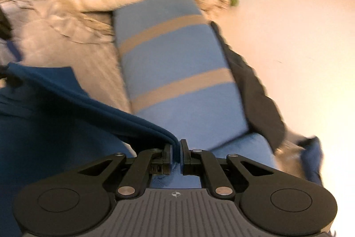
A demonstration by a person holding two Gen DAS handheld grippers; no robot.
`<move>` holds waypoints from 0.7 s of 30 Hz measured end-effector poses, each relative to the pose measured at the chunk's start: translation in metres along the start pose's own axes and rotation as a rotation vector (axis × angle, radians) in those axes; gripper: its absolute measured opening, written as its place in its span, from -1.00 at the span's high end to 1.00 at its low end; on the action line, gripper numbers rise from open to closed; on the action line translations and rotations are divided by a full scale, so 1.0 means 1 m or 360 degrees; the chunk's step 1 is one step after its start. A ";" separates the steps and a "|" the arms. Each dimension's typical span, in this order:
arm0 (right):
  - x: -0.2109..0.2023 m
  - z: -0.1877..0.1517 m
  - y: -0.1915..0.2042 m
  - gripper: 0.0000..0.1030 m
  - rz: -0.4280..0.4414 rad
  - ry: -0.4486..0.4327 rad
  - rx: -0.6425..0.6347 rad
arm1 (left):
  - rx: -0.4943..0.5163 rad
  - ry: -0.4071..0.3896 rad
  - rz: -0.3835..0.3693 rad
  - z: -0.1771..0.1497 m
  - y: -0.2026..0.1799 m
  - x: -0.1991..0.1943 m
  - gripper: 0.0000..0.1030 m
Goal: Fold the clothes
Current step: 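Lift the side edge with the right tool and fold it over the body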
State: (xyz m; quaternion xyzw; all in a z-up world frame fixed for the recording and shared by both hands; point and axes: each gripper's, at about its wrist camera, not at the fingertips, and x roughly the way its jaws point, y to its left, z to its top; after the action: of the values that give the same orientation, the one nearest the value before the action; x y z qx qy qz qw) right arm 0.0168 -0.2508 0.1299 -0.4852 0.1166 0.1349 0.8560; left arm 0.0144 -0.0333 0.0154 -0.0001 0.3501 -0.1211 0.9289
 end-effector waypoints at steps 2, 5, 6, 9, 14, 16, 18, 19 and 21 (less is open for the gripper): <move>0.001 -0.006 -0.012 0.84 -0.0071 0.0028 0.0050 | 0.0101 0.0053 -0.0040 0.001 -0.009 0.003 0.33; 0.002 -0.022 -0.022 0.84 -0.0045 0.0087 0.0102 | 0.0253 0.0129 0.0015 0.001 -0.023 0.006 0.67; 0.002 -0.028 -0.024 0.84 -0.0029 0.0112 0.0107 | 0.0296 0.0152 0.0025 0.001 -0.026 0.006 0.78; 0.002 -0.053 -0.023 0.84 0.0138 0.0219 0.0101 | 0.0400 0.0196 0.0057 0.002 -0.034 0.005 0.84; 0.000 -0.105 -0.008 0.85 0.0401 0.0393 0.0153 | 0.0513 0.0209 0.0118 0.005 -0.041 0.003 0.85; -0.001 -0.124 0.000 0.85 0.0464 0.0439 0.0176 | 0.0558 0.0215 0.0143 0.006 -0.045 0.002 0.85; -0.004 -0.133 0.007 0.85 0.0471 0.0457 0.0173 | 0.0603 0.0220 0.0167 0.008 -0.048 0.001 0.85; -0.007 -0.136 0.010 0.85 0.0467 0.0458 0.0165 | 0.0625 0.0223 0.0180 0.008 -0.049 0.001 0.85; -0.019 -0.131 0.008 0.84 0.0428 0.0432 0.0118 | 0.0643 0.0232 0.0197 0.009 -0.051 0.001 0.85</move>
State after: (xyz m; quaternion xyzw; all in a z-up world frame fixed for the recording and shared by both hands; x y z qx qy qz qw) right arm -0.0122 -0.3620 0.0641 -0.4471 0.2996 0.1769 0.8241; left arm 0.0096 -0.0836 0.0263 0.2161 0.3842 -0.1311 0.8880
